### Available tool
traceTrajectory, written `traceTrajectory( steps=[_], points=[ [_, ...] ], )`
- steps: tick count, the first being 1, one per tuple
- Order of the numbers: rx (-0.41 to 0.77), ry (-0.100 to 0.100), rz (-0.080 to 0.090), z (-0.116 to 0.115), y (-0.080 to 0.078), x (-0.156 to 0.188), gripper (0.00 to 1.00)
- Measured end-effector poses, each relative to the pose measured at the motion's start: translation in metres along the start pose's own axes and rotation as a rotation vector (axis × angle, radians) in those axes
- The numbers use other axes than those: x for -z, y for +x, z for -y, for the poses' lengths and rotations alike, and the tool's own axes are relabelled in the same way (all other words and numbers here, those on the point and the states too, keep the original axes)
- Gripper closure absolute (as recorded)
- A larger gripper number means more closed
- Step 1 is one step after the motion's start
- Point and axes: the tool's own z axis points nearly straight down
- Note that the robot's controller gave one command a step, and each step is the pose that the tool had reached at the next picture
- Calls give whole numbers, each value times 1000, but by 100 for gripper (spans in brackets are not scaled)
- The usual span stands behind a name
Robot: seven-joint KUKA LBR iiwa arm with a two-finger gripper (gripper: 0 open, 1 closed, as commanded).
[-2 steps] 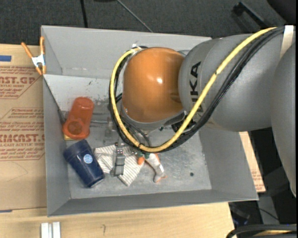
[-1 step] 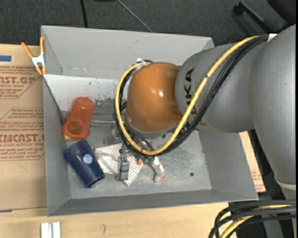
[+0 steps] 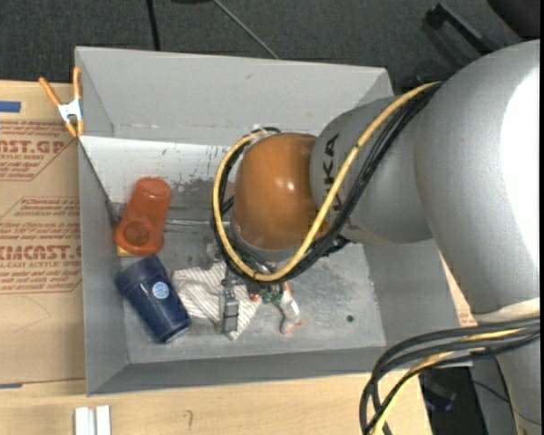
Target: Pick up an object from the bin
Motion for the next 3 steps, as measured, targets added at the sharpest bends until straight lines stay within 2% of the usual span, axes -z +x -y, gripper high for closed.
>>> traceTrajectory(
  steps=[1,2,3],
  points=[
    [6,0,0,5,-3,-15,0],
    [173,-2,-1,-10,-2,-37,100],
    [173,-2,-1,-10,-2,-37,100]
  ],
)
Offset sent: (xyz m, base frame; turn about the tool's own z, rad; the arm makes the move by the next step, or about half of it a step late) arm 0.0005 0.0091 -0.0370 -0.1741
